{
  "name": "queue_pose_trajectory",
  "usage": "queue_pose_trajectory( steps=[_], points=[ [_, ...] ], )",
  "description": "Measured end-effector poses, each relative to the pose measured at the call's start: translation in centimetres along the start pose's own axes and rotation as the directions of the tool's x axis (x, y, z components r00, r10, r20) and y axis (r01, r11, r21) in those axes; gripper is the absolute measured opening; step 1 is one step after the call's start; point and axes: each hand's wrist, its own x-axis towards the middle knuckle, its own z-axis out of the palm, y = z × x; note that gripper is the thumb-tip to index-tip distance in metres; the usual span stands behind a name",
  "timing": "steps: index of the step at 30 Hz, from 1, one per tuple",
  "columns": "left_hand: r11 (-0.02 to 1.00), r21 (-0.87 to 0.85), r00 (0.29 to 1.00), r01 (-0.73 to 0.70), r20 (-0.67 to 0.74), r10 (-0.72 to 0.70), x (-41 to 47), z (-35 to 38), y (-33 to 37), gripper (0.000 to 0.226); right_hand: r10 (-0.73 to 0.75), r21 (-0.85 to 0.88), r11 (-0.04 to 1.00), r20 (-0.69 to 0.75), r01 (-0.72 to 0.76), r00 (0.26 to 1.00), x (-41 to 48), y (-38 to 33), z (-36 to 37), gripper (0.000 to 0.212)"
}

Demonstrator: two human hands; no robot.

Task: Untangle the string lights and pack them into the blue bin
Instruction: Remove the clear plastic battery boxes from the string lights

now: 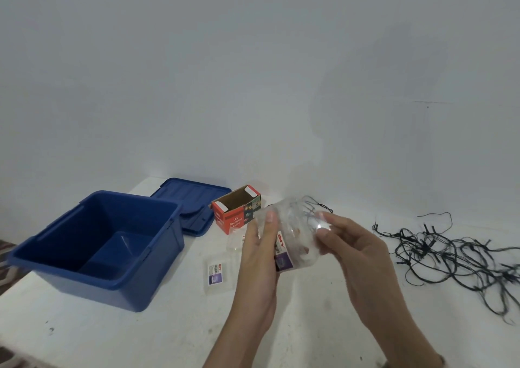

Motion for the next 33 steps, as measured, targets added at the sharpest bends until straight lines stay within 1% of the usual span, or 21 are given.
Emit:
queue_pose_trajectory(
  steps=[1, 3, 4, 6, 7, 8, 11, 13, 15, 18, 19, 21, 23, 25, 26, 27, 28, 29, 31, 32, 33],
  points=[
    [1.0, 0.011, 1.0, 0.001, -0.014, -0.001, 0.1, 0.0, 0.0, 0.039, -0.08, -0.062, 0.995, -0.037, 0.078, 0.996, -0.1, 0.0, 0.0, 0.022],
    [1.0, 0.016, 0.999, 0.002, -0.045, -0.001, 0.1, 0.0, 0.0, 0.033, -0.242, -0.224, 0.948, -0.052, 0.224, 0.969, -0.4, -0.3, 0.1, 0.024],
    [1.0, 0.012, 0.998, 0.002, -0.058, -0.002, 0.1, 0.1, 0.0, 0.033, -0.334, -0.323, 0.896, -0.039, 0.305, 0.942, -0.5, -0.3, 0.1, 0.025],
    [1.0, 0.006, 0.998, 0.0, -0.07, 0.001, 0.0, 0.3, 0.0, 0.037, -0.5, -0.484, 0.755, 0.009, 0.442, 0.866, -0.7, 0.0, 0.1, 0.026],
    [1.0, 0.003, 0.997, -0.004, -0.073, 0.004, 0.0, 0.4, 0.0, 0.039, -0.548, -0.529, 0.702, 0.029, 0.478, 0.836, -0.7, 0.3, 0.1, 0.027],
    [1.0, -0.006, 0.997, -0.008, -0.071, 0.008, -0.1, 0.5, 0.1, 0.038, -0.566, -0.546, 0.676, 0.044, 0.494, 0.823, -0.6, 0.4, 0.0, 0.027],
    [0.999, -0.033, 1.0, -0.021, -0.022, 0.021, -0.4, 0.6, 0.6, 0.043, -0.561, -0.519, 0.663, 0.135, 0.54, 0.817, -0.2, 0.3, -0.5, 0.027],
    [0.998, -0.059, 1.0, -0.012, -0.015, 0.011, -0.6, 0.6, 0.9, 0.046, -0.508, -0.458, 0.704, 0.21, 0.543, 0.835, 0.0, 0.2, -1.0, 0.035],
    [0.995, -0.096, 1.0, 0.008, -0.013, -0.009, -0.6, 0.5, 1.1, 0.046, -0.45, -0.415, 0.746, 0.263, 0.521, 0.853, 0.2, 0.0, -1.2, 0.038],
    [0.991, -0.125, 0.998, 0.05, -0.018, -0.052, -0.6, 0.3, 1.0, 0.039, -0.396, -0.358, 0.797, 0.3, 0.487, 0.868, 0.0, -0.3, -1.2, 0.04],
    [0.991, -0.124, 0.998, 0.056, -0.02, -0.059, -0.6, 0.3, 1.0, 0.039, -0.384, -0.363, 0.798, 0.309, 0.481, 0.87, 0.0, -0.3, -1.2, 0.044],
    [0.994, -0.099, 0.998, 0.052, -0.014, -0.053, -0.7, 0.3, 1.0, 0.043, -0.368, -0.418, 0.771, 0.322, 0.48, 0.872, -0.1, -0.2, -1.2, 0.05],
    [0.997, -0.074, 0.999, 0.03, -0.013, -0.031, -0.8, 0.3, 1.1, 0.047, -0.38, -0.436, 0.752, 0.324, 0.494, 0.866, -0.3, -0.2, -1.1, 0.045],
    [0.999, -0.039, 1.0, -0.006, -0.025, 0.005, -0.8, 0.3, 1.0, 0.052, -0.351, -0.406, 0.799, 0.284, 0.443, 0.892, -0.3, -0.2, -1.0, 0.038],
    [1.0, -0.015, 0.999, -0.021, -0.033, 0.02, -0.8, 0.3, 0.9, 0.053, -0.324, -0.378, 0.835, 0.249, 0.4, 0.912, -0.3, -0.1, -0.9, 0.038],
    [0.999, 0.009, 0.999, -0.031, -0.042, 0.031, -0.8, 0.3, 0.7, 0.052, -0.32, -0.369, 0.849, 0.21, 0.378, 0.924, -0.3, 0.0, -0.8, 0.039],
    [0.999, 0.034, 0.998, -0.038, -0.05, 0.04, -0.8, 0.3, 0.6, 0.049, -0.366, -0.397, 0.822, 0.18, 0.408, 0.913, -0.4, 0.0, -0.7, 0.036],
    [0.998, 0.054, 0.997, -0.044, -0.054, 0.047, -0.8, 0.3, 0.4, 0.046, -0.457, -0.46, 0.745, 0.176, 0.483, 0.872, -0.5, -0.2, -0.5, 0.031],
    [0.996, 0.073, 0.996, -0.058, -0.061, 0.062, -0.8, 0.3, 0.3, 0.037, -0.629, -0.592, 0.503, 0.249, 0.629, 0.737, -0.8, -0.3, -0.1, 0.029],
    [0.995, 0.076, 0.996, -0.062, -0.063, 0.067, -0.9, 0.3, 0.3, 0.033, -0.671, -0.64, 0.394, 0.29, 0.66, 0.682, -1.0, -0.1, 0.1, 0.029],
    [0.995, 0.076, 0.996, -0.061, -0.064, 0.066, -0.9, 0.3, 0.4, 0.029, -0.691, -0.681, 0.306, 0.321, 0.665, 0.647, -1.0, 0.1, 0.2, 0.03]
  ],
)
